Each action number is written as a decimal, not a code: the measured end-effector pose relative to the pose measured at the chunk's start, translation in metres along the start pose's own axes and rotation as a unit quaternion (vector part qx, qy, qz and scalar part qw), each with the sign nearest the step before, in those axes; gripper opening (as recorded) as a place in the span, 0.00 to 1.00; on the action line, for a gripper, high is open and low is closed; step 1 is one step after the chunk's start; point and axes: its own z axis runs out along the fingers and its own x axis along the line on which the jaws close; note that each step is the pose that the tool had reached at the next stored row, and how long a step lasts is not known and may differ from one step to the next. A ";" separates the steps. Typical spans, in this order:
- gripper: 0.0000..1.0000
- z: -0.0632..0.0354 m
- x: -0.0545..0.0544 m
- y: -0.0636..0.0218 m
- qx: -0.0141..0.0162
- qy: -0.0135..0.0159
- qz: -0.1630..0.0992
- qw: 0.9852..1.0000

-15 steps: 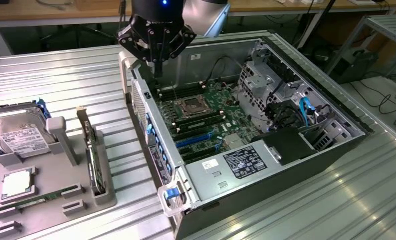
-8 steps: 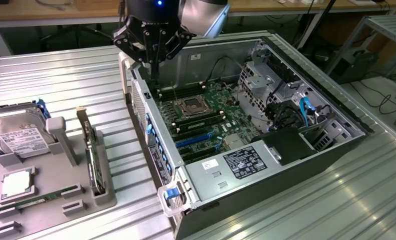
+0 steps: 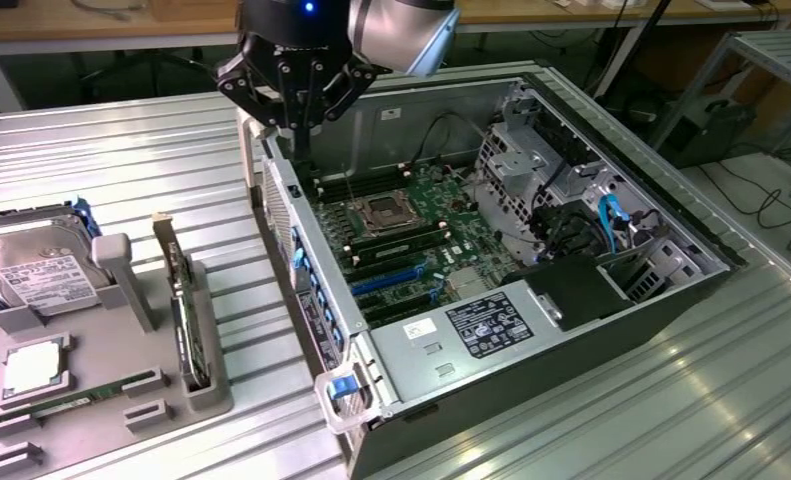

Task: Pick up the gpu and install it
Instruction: 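Reach for the gpu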

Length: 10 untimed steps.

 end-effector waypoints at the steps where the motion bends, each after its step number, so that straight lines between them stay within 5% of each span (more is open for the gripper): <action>1: 0.11 0.0000 0.001 -0.0002 0.000 0.000 0.000 1.000; 10: 0.11 -0.0002 0.007 -0.0017 0.000 0.000 0.000 1.000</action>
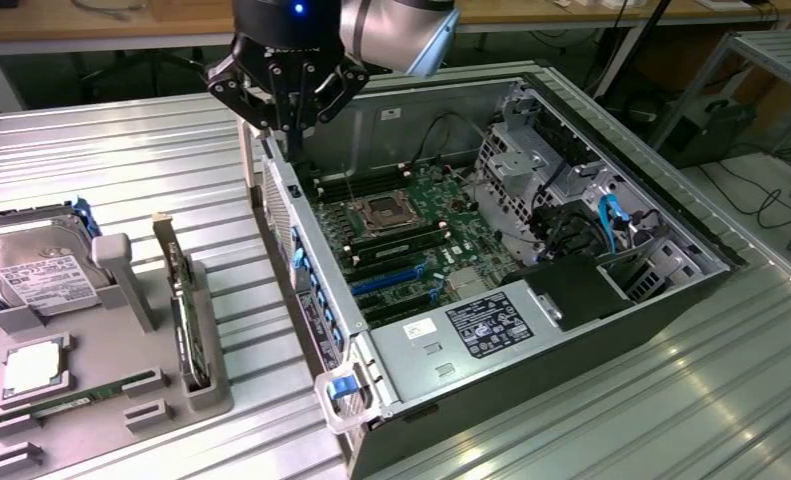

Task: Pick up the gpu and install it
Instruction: 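Reach for the gpu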

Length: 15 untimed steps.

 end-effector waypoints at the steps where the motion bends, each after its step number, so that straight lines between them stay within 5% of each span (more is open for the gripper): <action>1: 0.11 -0.0001 0.001 -0.0001 0.000 0.000 0.000 1.000; 15: 0.11 -0.0002 0.008 -0.0013 0.000 0.000 0.000 1.000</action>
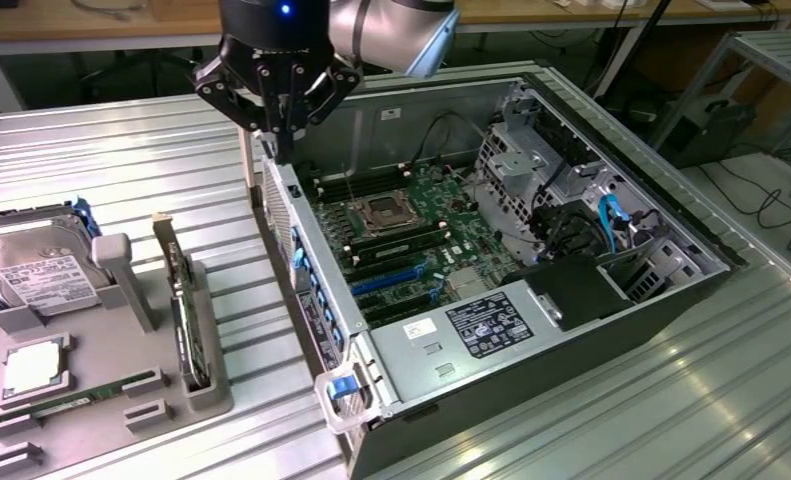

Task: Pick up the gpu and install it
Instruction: 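Reach for the gpu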

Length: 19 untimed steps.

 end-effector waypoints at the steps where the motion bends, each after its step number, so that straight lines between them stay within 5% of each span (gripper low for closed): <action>1: 0.11 0.0000 0.000 0.0000 0.000 0.000 0.000 1.000; 19: 0.11 -0.0001 0.012 -0.0021 0.000 0.000 0.000 1.000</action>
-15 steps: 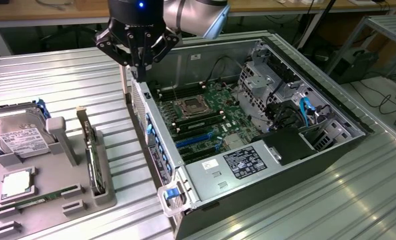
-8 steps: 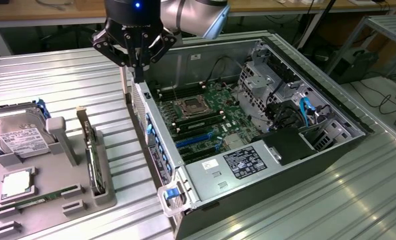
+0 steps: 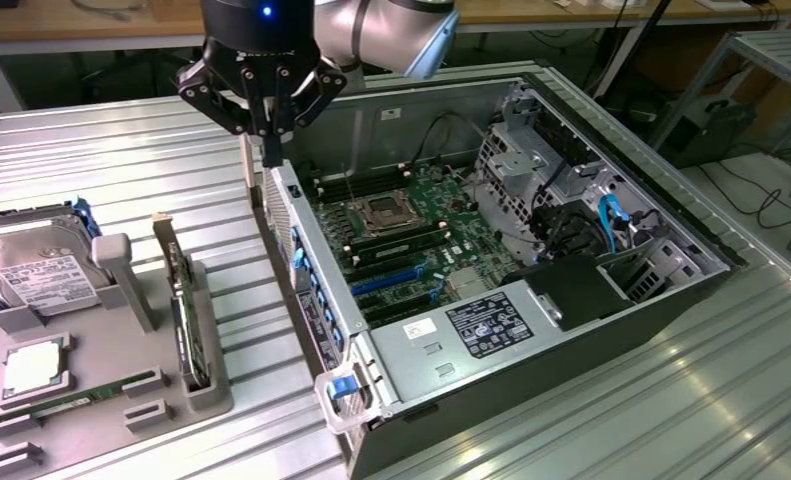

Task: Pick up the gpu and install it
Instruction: 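Reach for the gpu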

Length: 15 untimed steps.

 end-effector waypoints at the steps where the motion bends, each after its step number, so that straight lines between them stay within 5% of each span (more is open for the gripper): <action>1: 0.11 0.0000 0.001 -0.0002 0.000 0.000 0.000 1.000; 15: 0.11 -0.0002 0.010 -0.0025 0.000 0.000 0.000 1.000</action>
